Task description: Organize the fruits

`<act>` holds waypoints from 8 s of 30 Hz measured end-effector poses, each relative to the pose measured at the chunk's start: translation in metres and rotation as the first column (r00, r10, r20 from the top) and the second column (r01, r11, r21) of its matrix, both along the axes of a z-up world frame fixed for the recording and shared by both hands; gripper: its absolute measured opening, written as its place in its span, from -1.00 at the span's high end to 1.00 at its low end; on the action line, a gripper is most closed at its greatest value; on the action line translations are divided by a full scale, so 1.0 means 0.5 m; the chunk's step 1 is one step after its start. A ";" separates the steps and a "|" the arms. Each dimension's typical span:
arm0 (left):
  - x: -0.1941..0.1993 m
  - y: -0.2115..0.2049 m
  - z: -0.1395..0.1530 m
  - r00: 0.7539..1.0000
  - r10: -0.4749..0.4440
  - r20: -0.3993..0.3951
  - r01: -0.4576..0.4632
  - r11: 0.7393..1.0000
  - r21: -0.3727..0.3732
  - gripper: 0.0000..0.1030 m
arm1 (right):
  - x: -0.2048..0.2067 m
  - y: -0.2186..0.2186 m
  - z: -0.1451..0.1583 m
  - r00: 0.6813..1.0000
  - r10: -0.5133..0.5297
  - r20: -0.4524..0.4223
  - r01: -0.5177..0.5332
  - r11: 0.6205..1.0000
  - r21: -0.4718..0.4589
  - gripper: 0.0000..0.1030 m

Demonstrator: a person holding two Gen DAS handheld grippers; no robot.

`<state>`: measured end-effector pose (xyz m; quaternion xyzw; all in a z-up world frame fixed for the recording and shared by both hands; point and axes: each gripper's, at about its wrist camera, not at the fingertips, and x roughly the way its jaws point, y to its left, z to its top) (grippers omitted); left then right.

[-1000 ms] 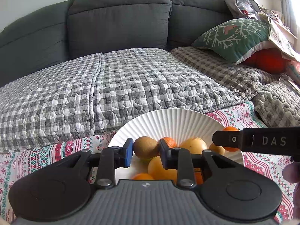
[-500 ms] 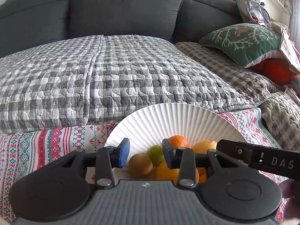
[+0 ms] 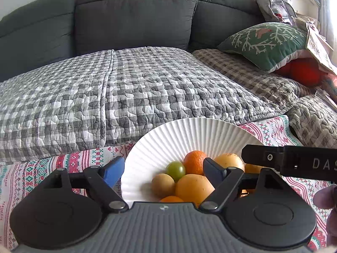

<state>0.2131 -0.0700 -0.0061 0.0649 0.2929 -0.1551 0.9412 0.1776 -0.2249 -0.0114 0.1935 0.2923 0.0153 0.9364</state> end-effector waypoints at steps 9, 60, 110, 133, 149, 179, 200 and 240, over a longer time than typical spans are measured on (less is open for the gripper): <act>-0.077 0.029 0.032 0.999 0.032 0.012 -0.032 0.999 0.035 -0.78 | -0.048 0.001 0.034 0.999 -0.010 -0.032 0.009 0.999 -0.042 -0.70; -0.375 0.138 -0.096 0.993 0.115 0.025 -0.114 0.993 -0.010 -0.80 | -0.302 0.034 -0.087 0.993 0.078 -0.093 -0.099 0.961 -0.256 -0.99; -0.354 0.098 -0.107 0.996 0.084 -0.024 -0.083 0.995 0.049 0.66 | -0.217 0.144 -0.108 0.959 0.264 -0.100 -0.282 0.908 -0.310 0.54; -0.295 0.088 -0.074 0.994 0.071 -0.087 -0.075 0.996 -0.053 0.66 | -0.221 0.097 -0.053 0.969 0.242 -0.039 -0.244 0.939 -0.240 0.55; -0.220 0.036 -0.020 0.999 -0.002 -0.034 0.000 0.996 -0.085 0.66 | -0.181 0.033 -0.004 0.982 0.186 0.042 -0.180 0.977 -0.114 0.54; 0.078 -0.055 -0.014 0.999 -0.038 -0.035 0.036 0.998 -0.059 0.65 | 0.021 -0.040 -0.013 0.985 0.158 0.071 -0.149 0.982 -0.120 0.54; 0.119 -0.065 -0.037 0.998 -0.050 -0.034 0.049 0.998 -0.025 0.61 | 0.037 -0.029 -0.046 0.992 0.115 0.054 -0.109 0.990 -0.093 0.54; -0.136 0.004 0.051 0.995 0.085 -0.053 -0.087 0.996 -0.035 -0.85 | -0.167 -0.076 0.027 0.999 0.048 -0.013 -0.050 0.989 -0.142 -0.76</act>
